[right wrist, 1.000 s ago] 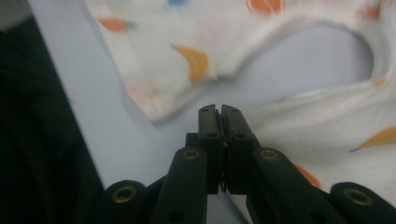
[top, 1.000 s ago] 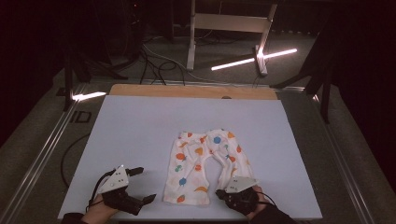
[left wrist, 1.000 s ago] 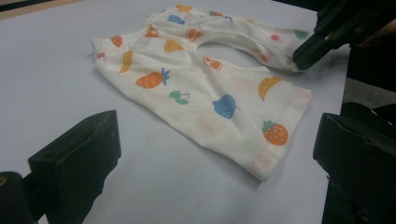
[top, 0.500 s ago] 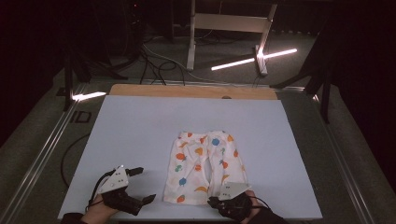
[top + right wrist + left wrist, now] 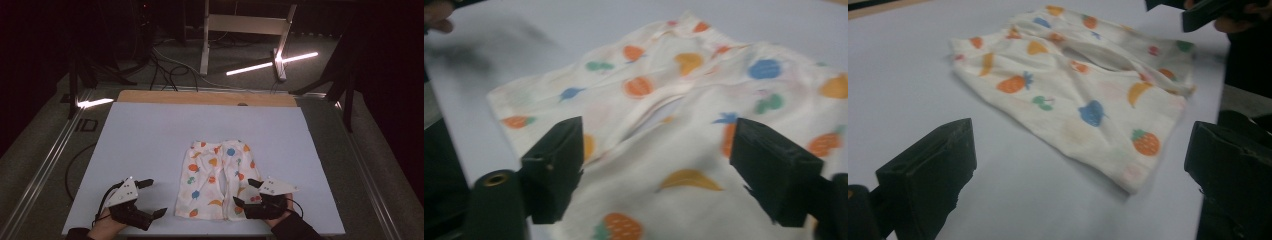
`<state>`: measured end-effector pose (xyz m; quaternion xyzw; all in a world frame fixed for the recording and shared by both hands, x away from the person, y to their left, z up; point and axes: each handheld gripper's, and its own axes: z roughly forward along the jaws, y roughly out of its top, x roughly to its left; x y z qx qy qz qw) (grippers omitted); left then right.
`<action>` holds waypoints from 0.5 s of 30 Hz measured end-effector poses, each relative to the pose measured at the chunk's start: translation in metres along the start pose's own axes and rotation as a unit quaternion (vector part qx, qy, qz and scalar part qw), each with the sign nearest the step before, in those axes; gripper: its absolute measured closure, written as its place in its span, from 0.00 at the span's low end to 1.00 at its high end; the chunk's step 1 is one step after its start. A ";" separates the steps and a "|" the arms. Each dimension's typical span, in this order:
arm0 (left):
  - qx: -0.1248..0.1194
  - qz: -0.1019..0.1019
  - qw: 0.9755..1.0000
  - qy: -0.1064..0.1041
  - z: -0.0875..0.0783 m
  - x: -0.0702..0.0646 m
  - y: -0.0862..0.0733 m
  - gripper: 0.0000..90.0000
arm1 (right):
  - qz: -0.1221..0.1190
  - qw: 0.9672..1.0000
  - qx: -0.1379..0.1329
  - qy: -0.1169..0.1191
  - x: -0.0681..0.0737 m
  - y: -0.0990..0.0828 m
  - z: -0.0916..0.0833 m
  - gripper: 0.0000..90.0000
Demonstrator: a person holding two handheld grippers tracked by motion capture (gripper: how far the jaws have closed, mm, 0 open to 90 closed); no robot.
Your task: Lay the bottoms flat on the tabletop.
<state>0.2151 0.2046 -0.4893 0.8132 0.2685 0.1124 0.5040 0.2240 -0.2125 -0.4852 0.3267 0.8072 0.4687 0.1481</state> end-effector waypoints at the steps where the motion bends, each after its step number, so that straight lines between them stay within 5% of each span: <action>1: 0.001 -0.003 1.000 0.001 0.000 0.001 0.001 0.01 | 0.003 1.000 -0.002 -0.004 -0.003 0.001 -0.001 0.19; 15: 0.024 -0.012 1.000 -0.013 0.015 0.003 0.024 0.00 | 0.018 1.000 0.007 -0.024 -0.033 0.019 0.007 0.13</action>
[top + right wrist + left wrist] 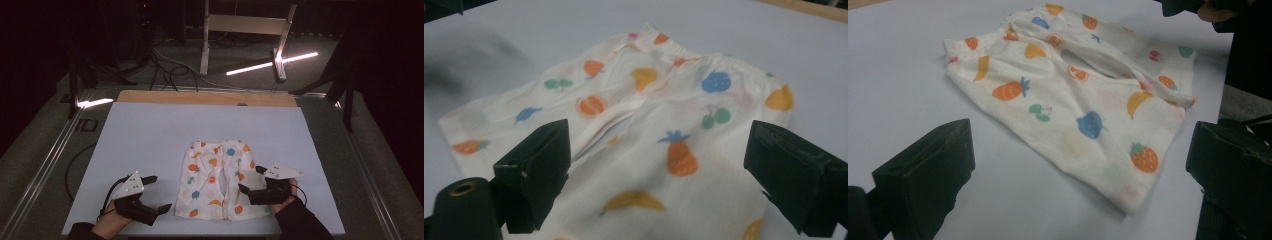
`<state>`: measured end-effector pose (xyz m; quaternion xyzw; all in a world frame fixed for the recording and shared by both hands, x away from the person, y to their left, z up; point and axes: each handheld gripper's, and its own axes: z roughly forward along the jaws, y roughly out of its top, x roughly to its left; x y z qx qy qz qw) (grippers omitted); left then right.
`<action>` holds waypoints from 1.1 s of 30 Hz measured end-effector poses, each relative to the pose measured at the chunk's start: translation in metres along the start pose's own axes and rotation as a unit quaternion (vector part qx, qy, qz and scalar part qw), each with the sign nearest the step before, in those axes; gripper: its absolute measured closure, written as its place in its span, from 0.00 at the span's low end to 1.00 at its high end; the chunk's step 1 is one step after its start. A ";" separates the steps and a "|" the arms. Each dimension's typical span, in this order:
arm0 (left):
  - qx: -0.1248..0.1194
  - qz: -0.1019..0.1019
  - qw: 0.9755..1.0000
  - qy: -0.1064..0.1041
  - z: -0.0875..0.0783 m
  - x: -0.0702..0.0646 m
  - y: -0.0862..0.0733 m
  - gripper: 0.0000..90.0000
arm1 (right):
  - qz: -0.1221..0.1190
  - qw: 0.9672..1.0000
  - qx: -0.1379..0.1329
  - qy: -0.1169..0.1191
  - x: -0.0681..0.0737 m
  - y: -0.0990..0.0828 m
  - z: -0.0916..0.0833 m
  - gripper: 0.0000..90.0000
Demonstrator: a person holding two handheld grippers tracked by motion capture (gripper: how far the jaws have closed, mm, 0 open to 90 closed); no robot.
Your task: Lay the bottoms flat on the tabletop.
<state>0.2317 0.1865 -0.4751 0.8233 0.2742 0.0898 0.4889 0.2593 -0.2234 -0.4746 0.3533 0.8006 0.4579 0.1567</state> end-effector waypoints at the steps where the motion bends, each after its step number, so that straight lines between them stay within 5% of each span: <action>1: 0.001 0.001 1.000 -0.001 0.001 0.001 0.003 0.00 | -0.001 1.000 -0.001 -0.002 -0.002 0.004 0.002 0.13; 7: 0.001 -0.007 1.000 0.017 0.015 0.012 0.030 0.00 | -0.010 1.000 -0.009 -0.011 -0.010 0.023 0.009 0.13; 10: 0.002 -0.011 1.000 0.020 0.025 0.017 0.039 0.00 | 0.011 1.000 -0.016 -0.015 -0.025 0.035 0.016 0.13; 17: 0.007 -0.024 0.999 0.032 0.050 0.036 0.059 0.00 | 0.016 0.999 -0.013 -0.041 -0.048 0.050 0.024 0.13; 25: 0.017 -0.049 0.998 0.039 0.075 0.063 0.072 0.00 | 0.025 0.997 -0.005 -0.068 -0.076 0.059 0.030 0.13; 33: 0.039 -0.071 0.995 0.054 0.106 0.082 0.075 0.00 | 0.054 0.996 0.015 -0.067 -0.096 0.054 0.052 0.16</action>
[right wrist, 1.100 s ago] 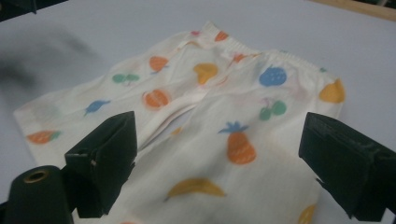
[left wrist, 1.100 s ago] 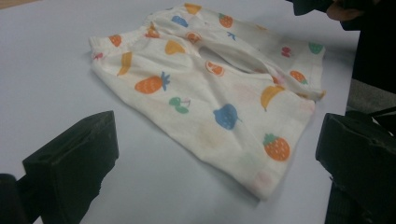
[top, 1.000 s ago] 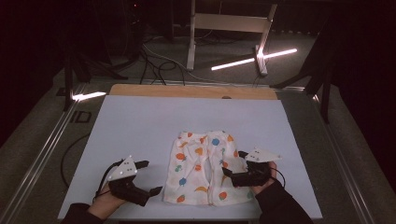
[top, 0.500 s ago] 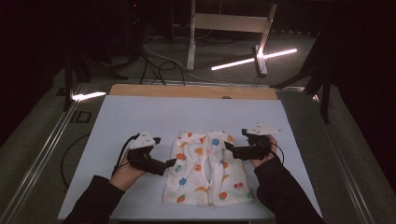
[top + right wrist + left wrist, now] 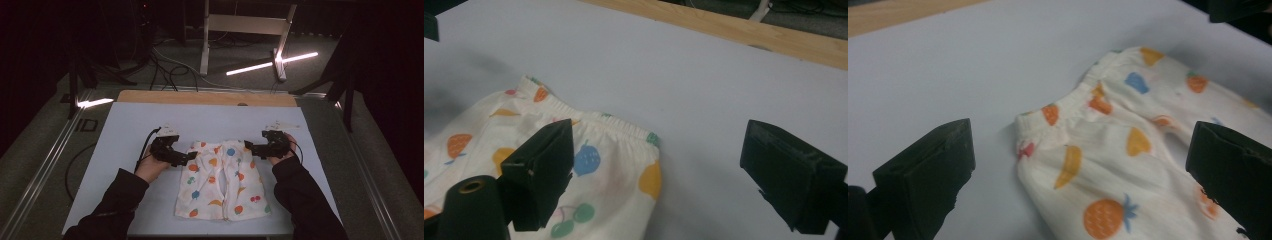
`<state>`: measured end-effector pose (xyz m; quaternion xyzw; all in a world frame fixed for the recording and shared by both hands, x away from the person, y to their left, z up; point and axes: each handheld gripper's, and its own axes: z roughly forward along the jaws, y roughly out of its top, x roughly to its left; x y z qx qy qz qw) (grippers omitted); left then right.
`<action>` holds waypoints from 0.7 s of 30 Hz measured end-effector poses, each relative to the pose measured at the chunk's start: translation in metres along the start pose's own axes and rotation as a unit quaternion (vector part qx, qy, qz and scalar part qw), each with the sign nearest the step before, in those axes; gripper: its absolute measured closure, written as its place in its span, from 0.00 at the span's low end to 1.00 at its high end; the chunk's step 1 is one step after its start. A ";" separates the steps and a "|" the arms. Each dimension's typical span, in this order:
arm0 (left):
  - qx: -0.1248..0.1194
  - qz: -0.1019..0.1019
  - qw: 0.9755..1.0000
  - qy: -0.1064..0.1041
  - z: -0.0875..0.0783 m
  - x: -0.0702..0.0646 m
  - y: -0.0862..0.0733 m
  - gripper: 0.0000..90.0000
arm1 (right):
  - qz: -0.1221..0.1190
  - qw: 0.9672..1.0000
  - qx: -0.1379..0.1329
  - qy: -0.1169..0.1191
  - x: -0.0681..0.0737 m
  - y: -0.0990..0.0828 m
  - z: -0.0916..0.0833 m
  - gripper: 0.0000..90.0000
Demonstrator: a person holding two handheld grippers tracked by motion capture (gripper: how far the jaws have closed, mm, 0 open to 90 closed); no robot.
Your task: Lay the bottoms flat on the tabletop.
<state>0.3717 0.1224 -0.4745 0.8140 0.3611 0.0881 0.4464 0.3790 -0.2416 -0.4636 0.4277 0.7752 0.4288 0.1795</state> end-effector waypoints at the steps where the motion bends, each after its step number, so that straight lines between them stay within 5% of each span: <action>1: 0.004 -0.006 1.000 -0.002 0.004 0.002 0.001 0.00 | 0.004 1.000 0.002 0.004 -0.001 0.000 0.003 0.16; 6: 0.031 -0.023 0.999 0.010 0.022 0.007 0.002 0.00 | 0.010 1.000 0.017 0.010 -0.003 0.003 0.018 0.18; 10: 0.049 -0.038 0.998 0.015 0.033 0.011 0.005 0.01 | 0.015 0.999 0.031 0.023 -0.006 0.004 0.031 0.39; 16: 0.063 -0.055 0.996 0.041 0.045 0.020 0.003 0.06 | 0.023 0.997 0.072 0.023 -0.008 -0.001 0.048 0.52; 21: 0.094 -0.056 0.992 0.057 0.055 0.025 0.000 0.25 | 0.003 0.995 0.104 0.004 -0.008 -0.011 0.063 0.60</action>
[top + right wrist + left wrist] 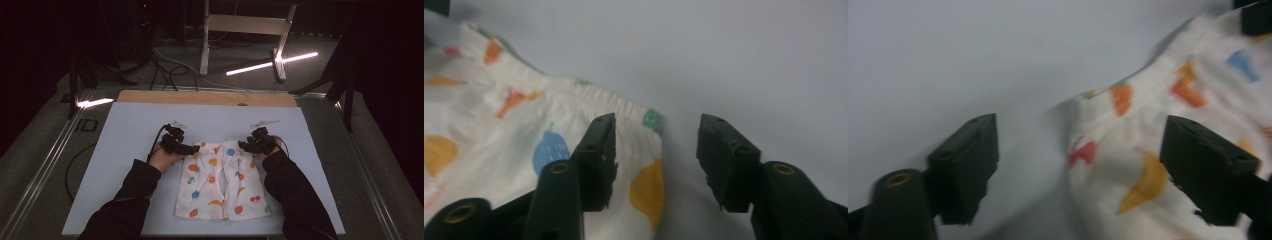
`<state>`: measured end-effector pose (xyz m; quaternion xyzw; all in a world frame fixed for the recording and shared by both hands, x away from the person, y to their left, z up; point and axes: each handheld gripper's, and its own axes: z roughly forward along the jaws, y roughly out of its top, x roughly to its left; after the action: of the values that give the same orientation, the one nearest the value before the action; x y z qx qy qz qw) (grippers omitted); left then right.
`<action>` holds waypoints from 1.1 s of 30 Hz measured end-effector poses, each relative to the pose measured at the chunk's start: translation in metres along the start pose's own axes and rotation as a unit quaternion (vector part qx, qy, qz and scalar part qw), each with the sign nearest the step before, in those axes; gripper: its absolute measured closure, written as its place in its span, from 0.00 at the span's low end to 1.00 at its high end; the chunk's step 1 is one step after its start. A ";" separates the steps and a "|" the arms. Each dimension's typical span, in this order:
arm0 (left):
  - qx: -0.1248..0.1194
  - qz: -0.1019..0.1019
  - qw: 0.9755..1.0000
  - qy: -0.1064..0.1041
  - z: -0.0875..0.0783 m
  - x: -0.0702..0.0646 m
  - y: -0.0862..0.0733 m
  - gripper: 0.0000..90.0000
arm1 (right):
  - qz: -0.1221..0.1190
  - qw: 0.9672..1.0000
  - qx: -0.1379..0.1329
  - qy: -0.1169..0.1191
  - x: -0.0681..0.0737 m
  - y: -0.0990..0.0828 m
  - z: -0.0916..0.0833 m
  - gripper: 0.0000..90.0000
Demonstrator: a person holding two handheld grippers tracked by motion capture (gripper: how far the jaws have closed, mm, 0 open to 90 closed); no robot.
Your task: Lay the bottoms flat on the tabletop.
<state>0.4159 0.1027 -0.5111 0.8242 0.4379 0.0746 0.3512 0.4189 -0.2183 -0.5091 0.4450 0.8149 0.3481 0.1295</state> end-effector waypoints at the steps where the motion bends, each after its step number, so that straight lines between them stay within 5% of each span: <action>1: 0.005 0.001 1.000 0.004 0.002 0.000 0.000 0.27 | -0.002 1.000 0.007 -0.008 0.000 -0.001 0.002 0.63; 7: 0.002 0.017 0.999 0.028 0.007 -0.003 -0.003 0.44 | -0.016 0.999 0.024 -0.027 0.001 -0.006 0.005 0.82; 10: 0.000 0.062 0.997 0.038 0.009 -0.011 -0.005 0.57 | -0.033 0.999 0.029 -0.025 0.004 -0.005 0.004 0.95; 15: -0.003 0.064 0.998 0.020 0.010 -0.013 -0.004 0.92 | -0.034 0.999 0.028 -0.021 0.009 -0.005 0.005 1.00; 24: 0.001 0.083 0.996 0.012 0.011 -0.005 0.009 0.96 | -0.020 0.999 0.015 -0.021 0.002 -0.003 0.002 1.00; 33: 0.005 0.100 0.995 0.015 0.009 0.018 0.033 0.96 | -0.013 1.000 -0.003 -0.023 -0.002 0.017 0.012 1.00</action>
<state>0.4525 0.1003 -0.4998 0.8645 0.3590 0.1189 0.3311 0.4368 -0.2081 -0.5065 0.4423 0.8163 0.3382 0.1538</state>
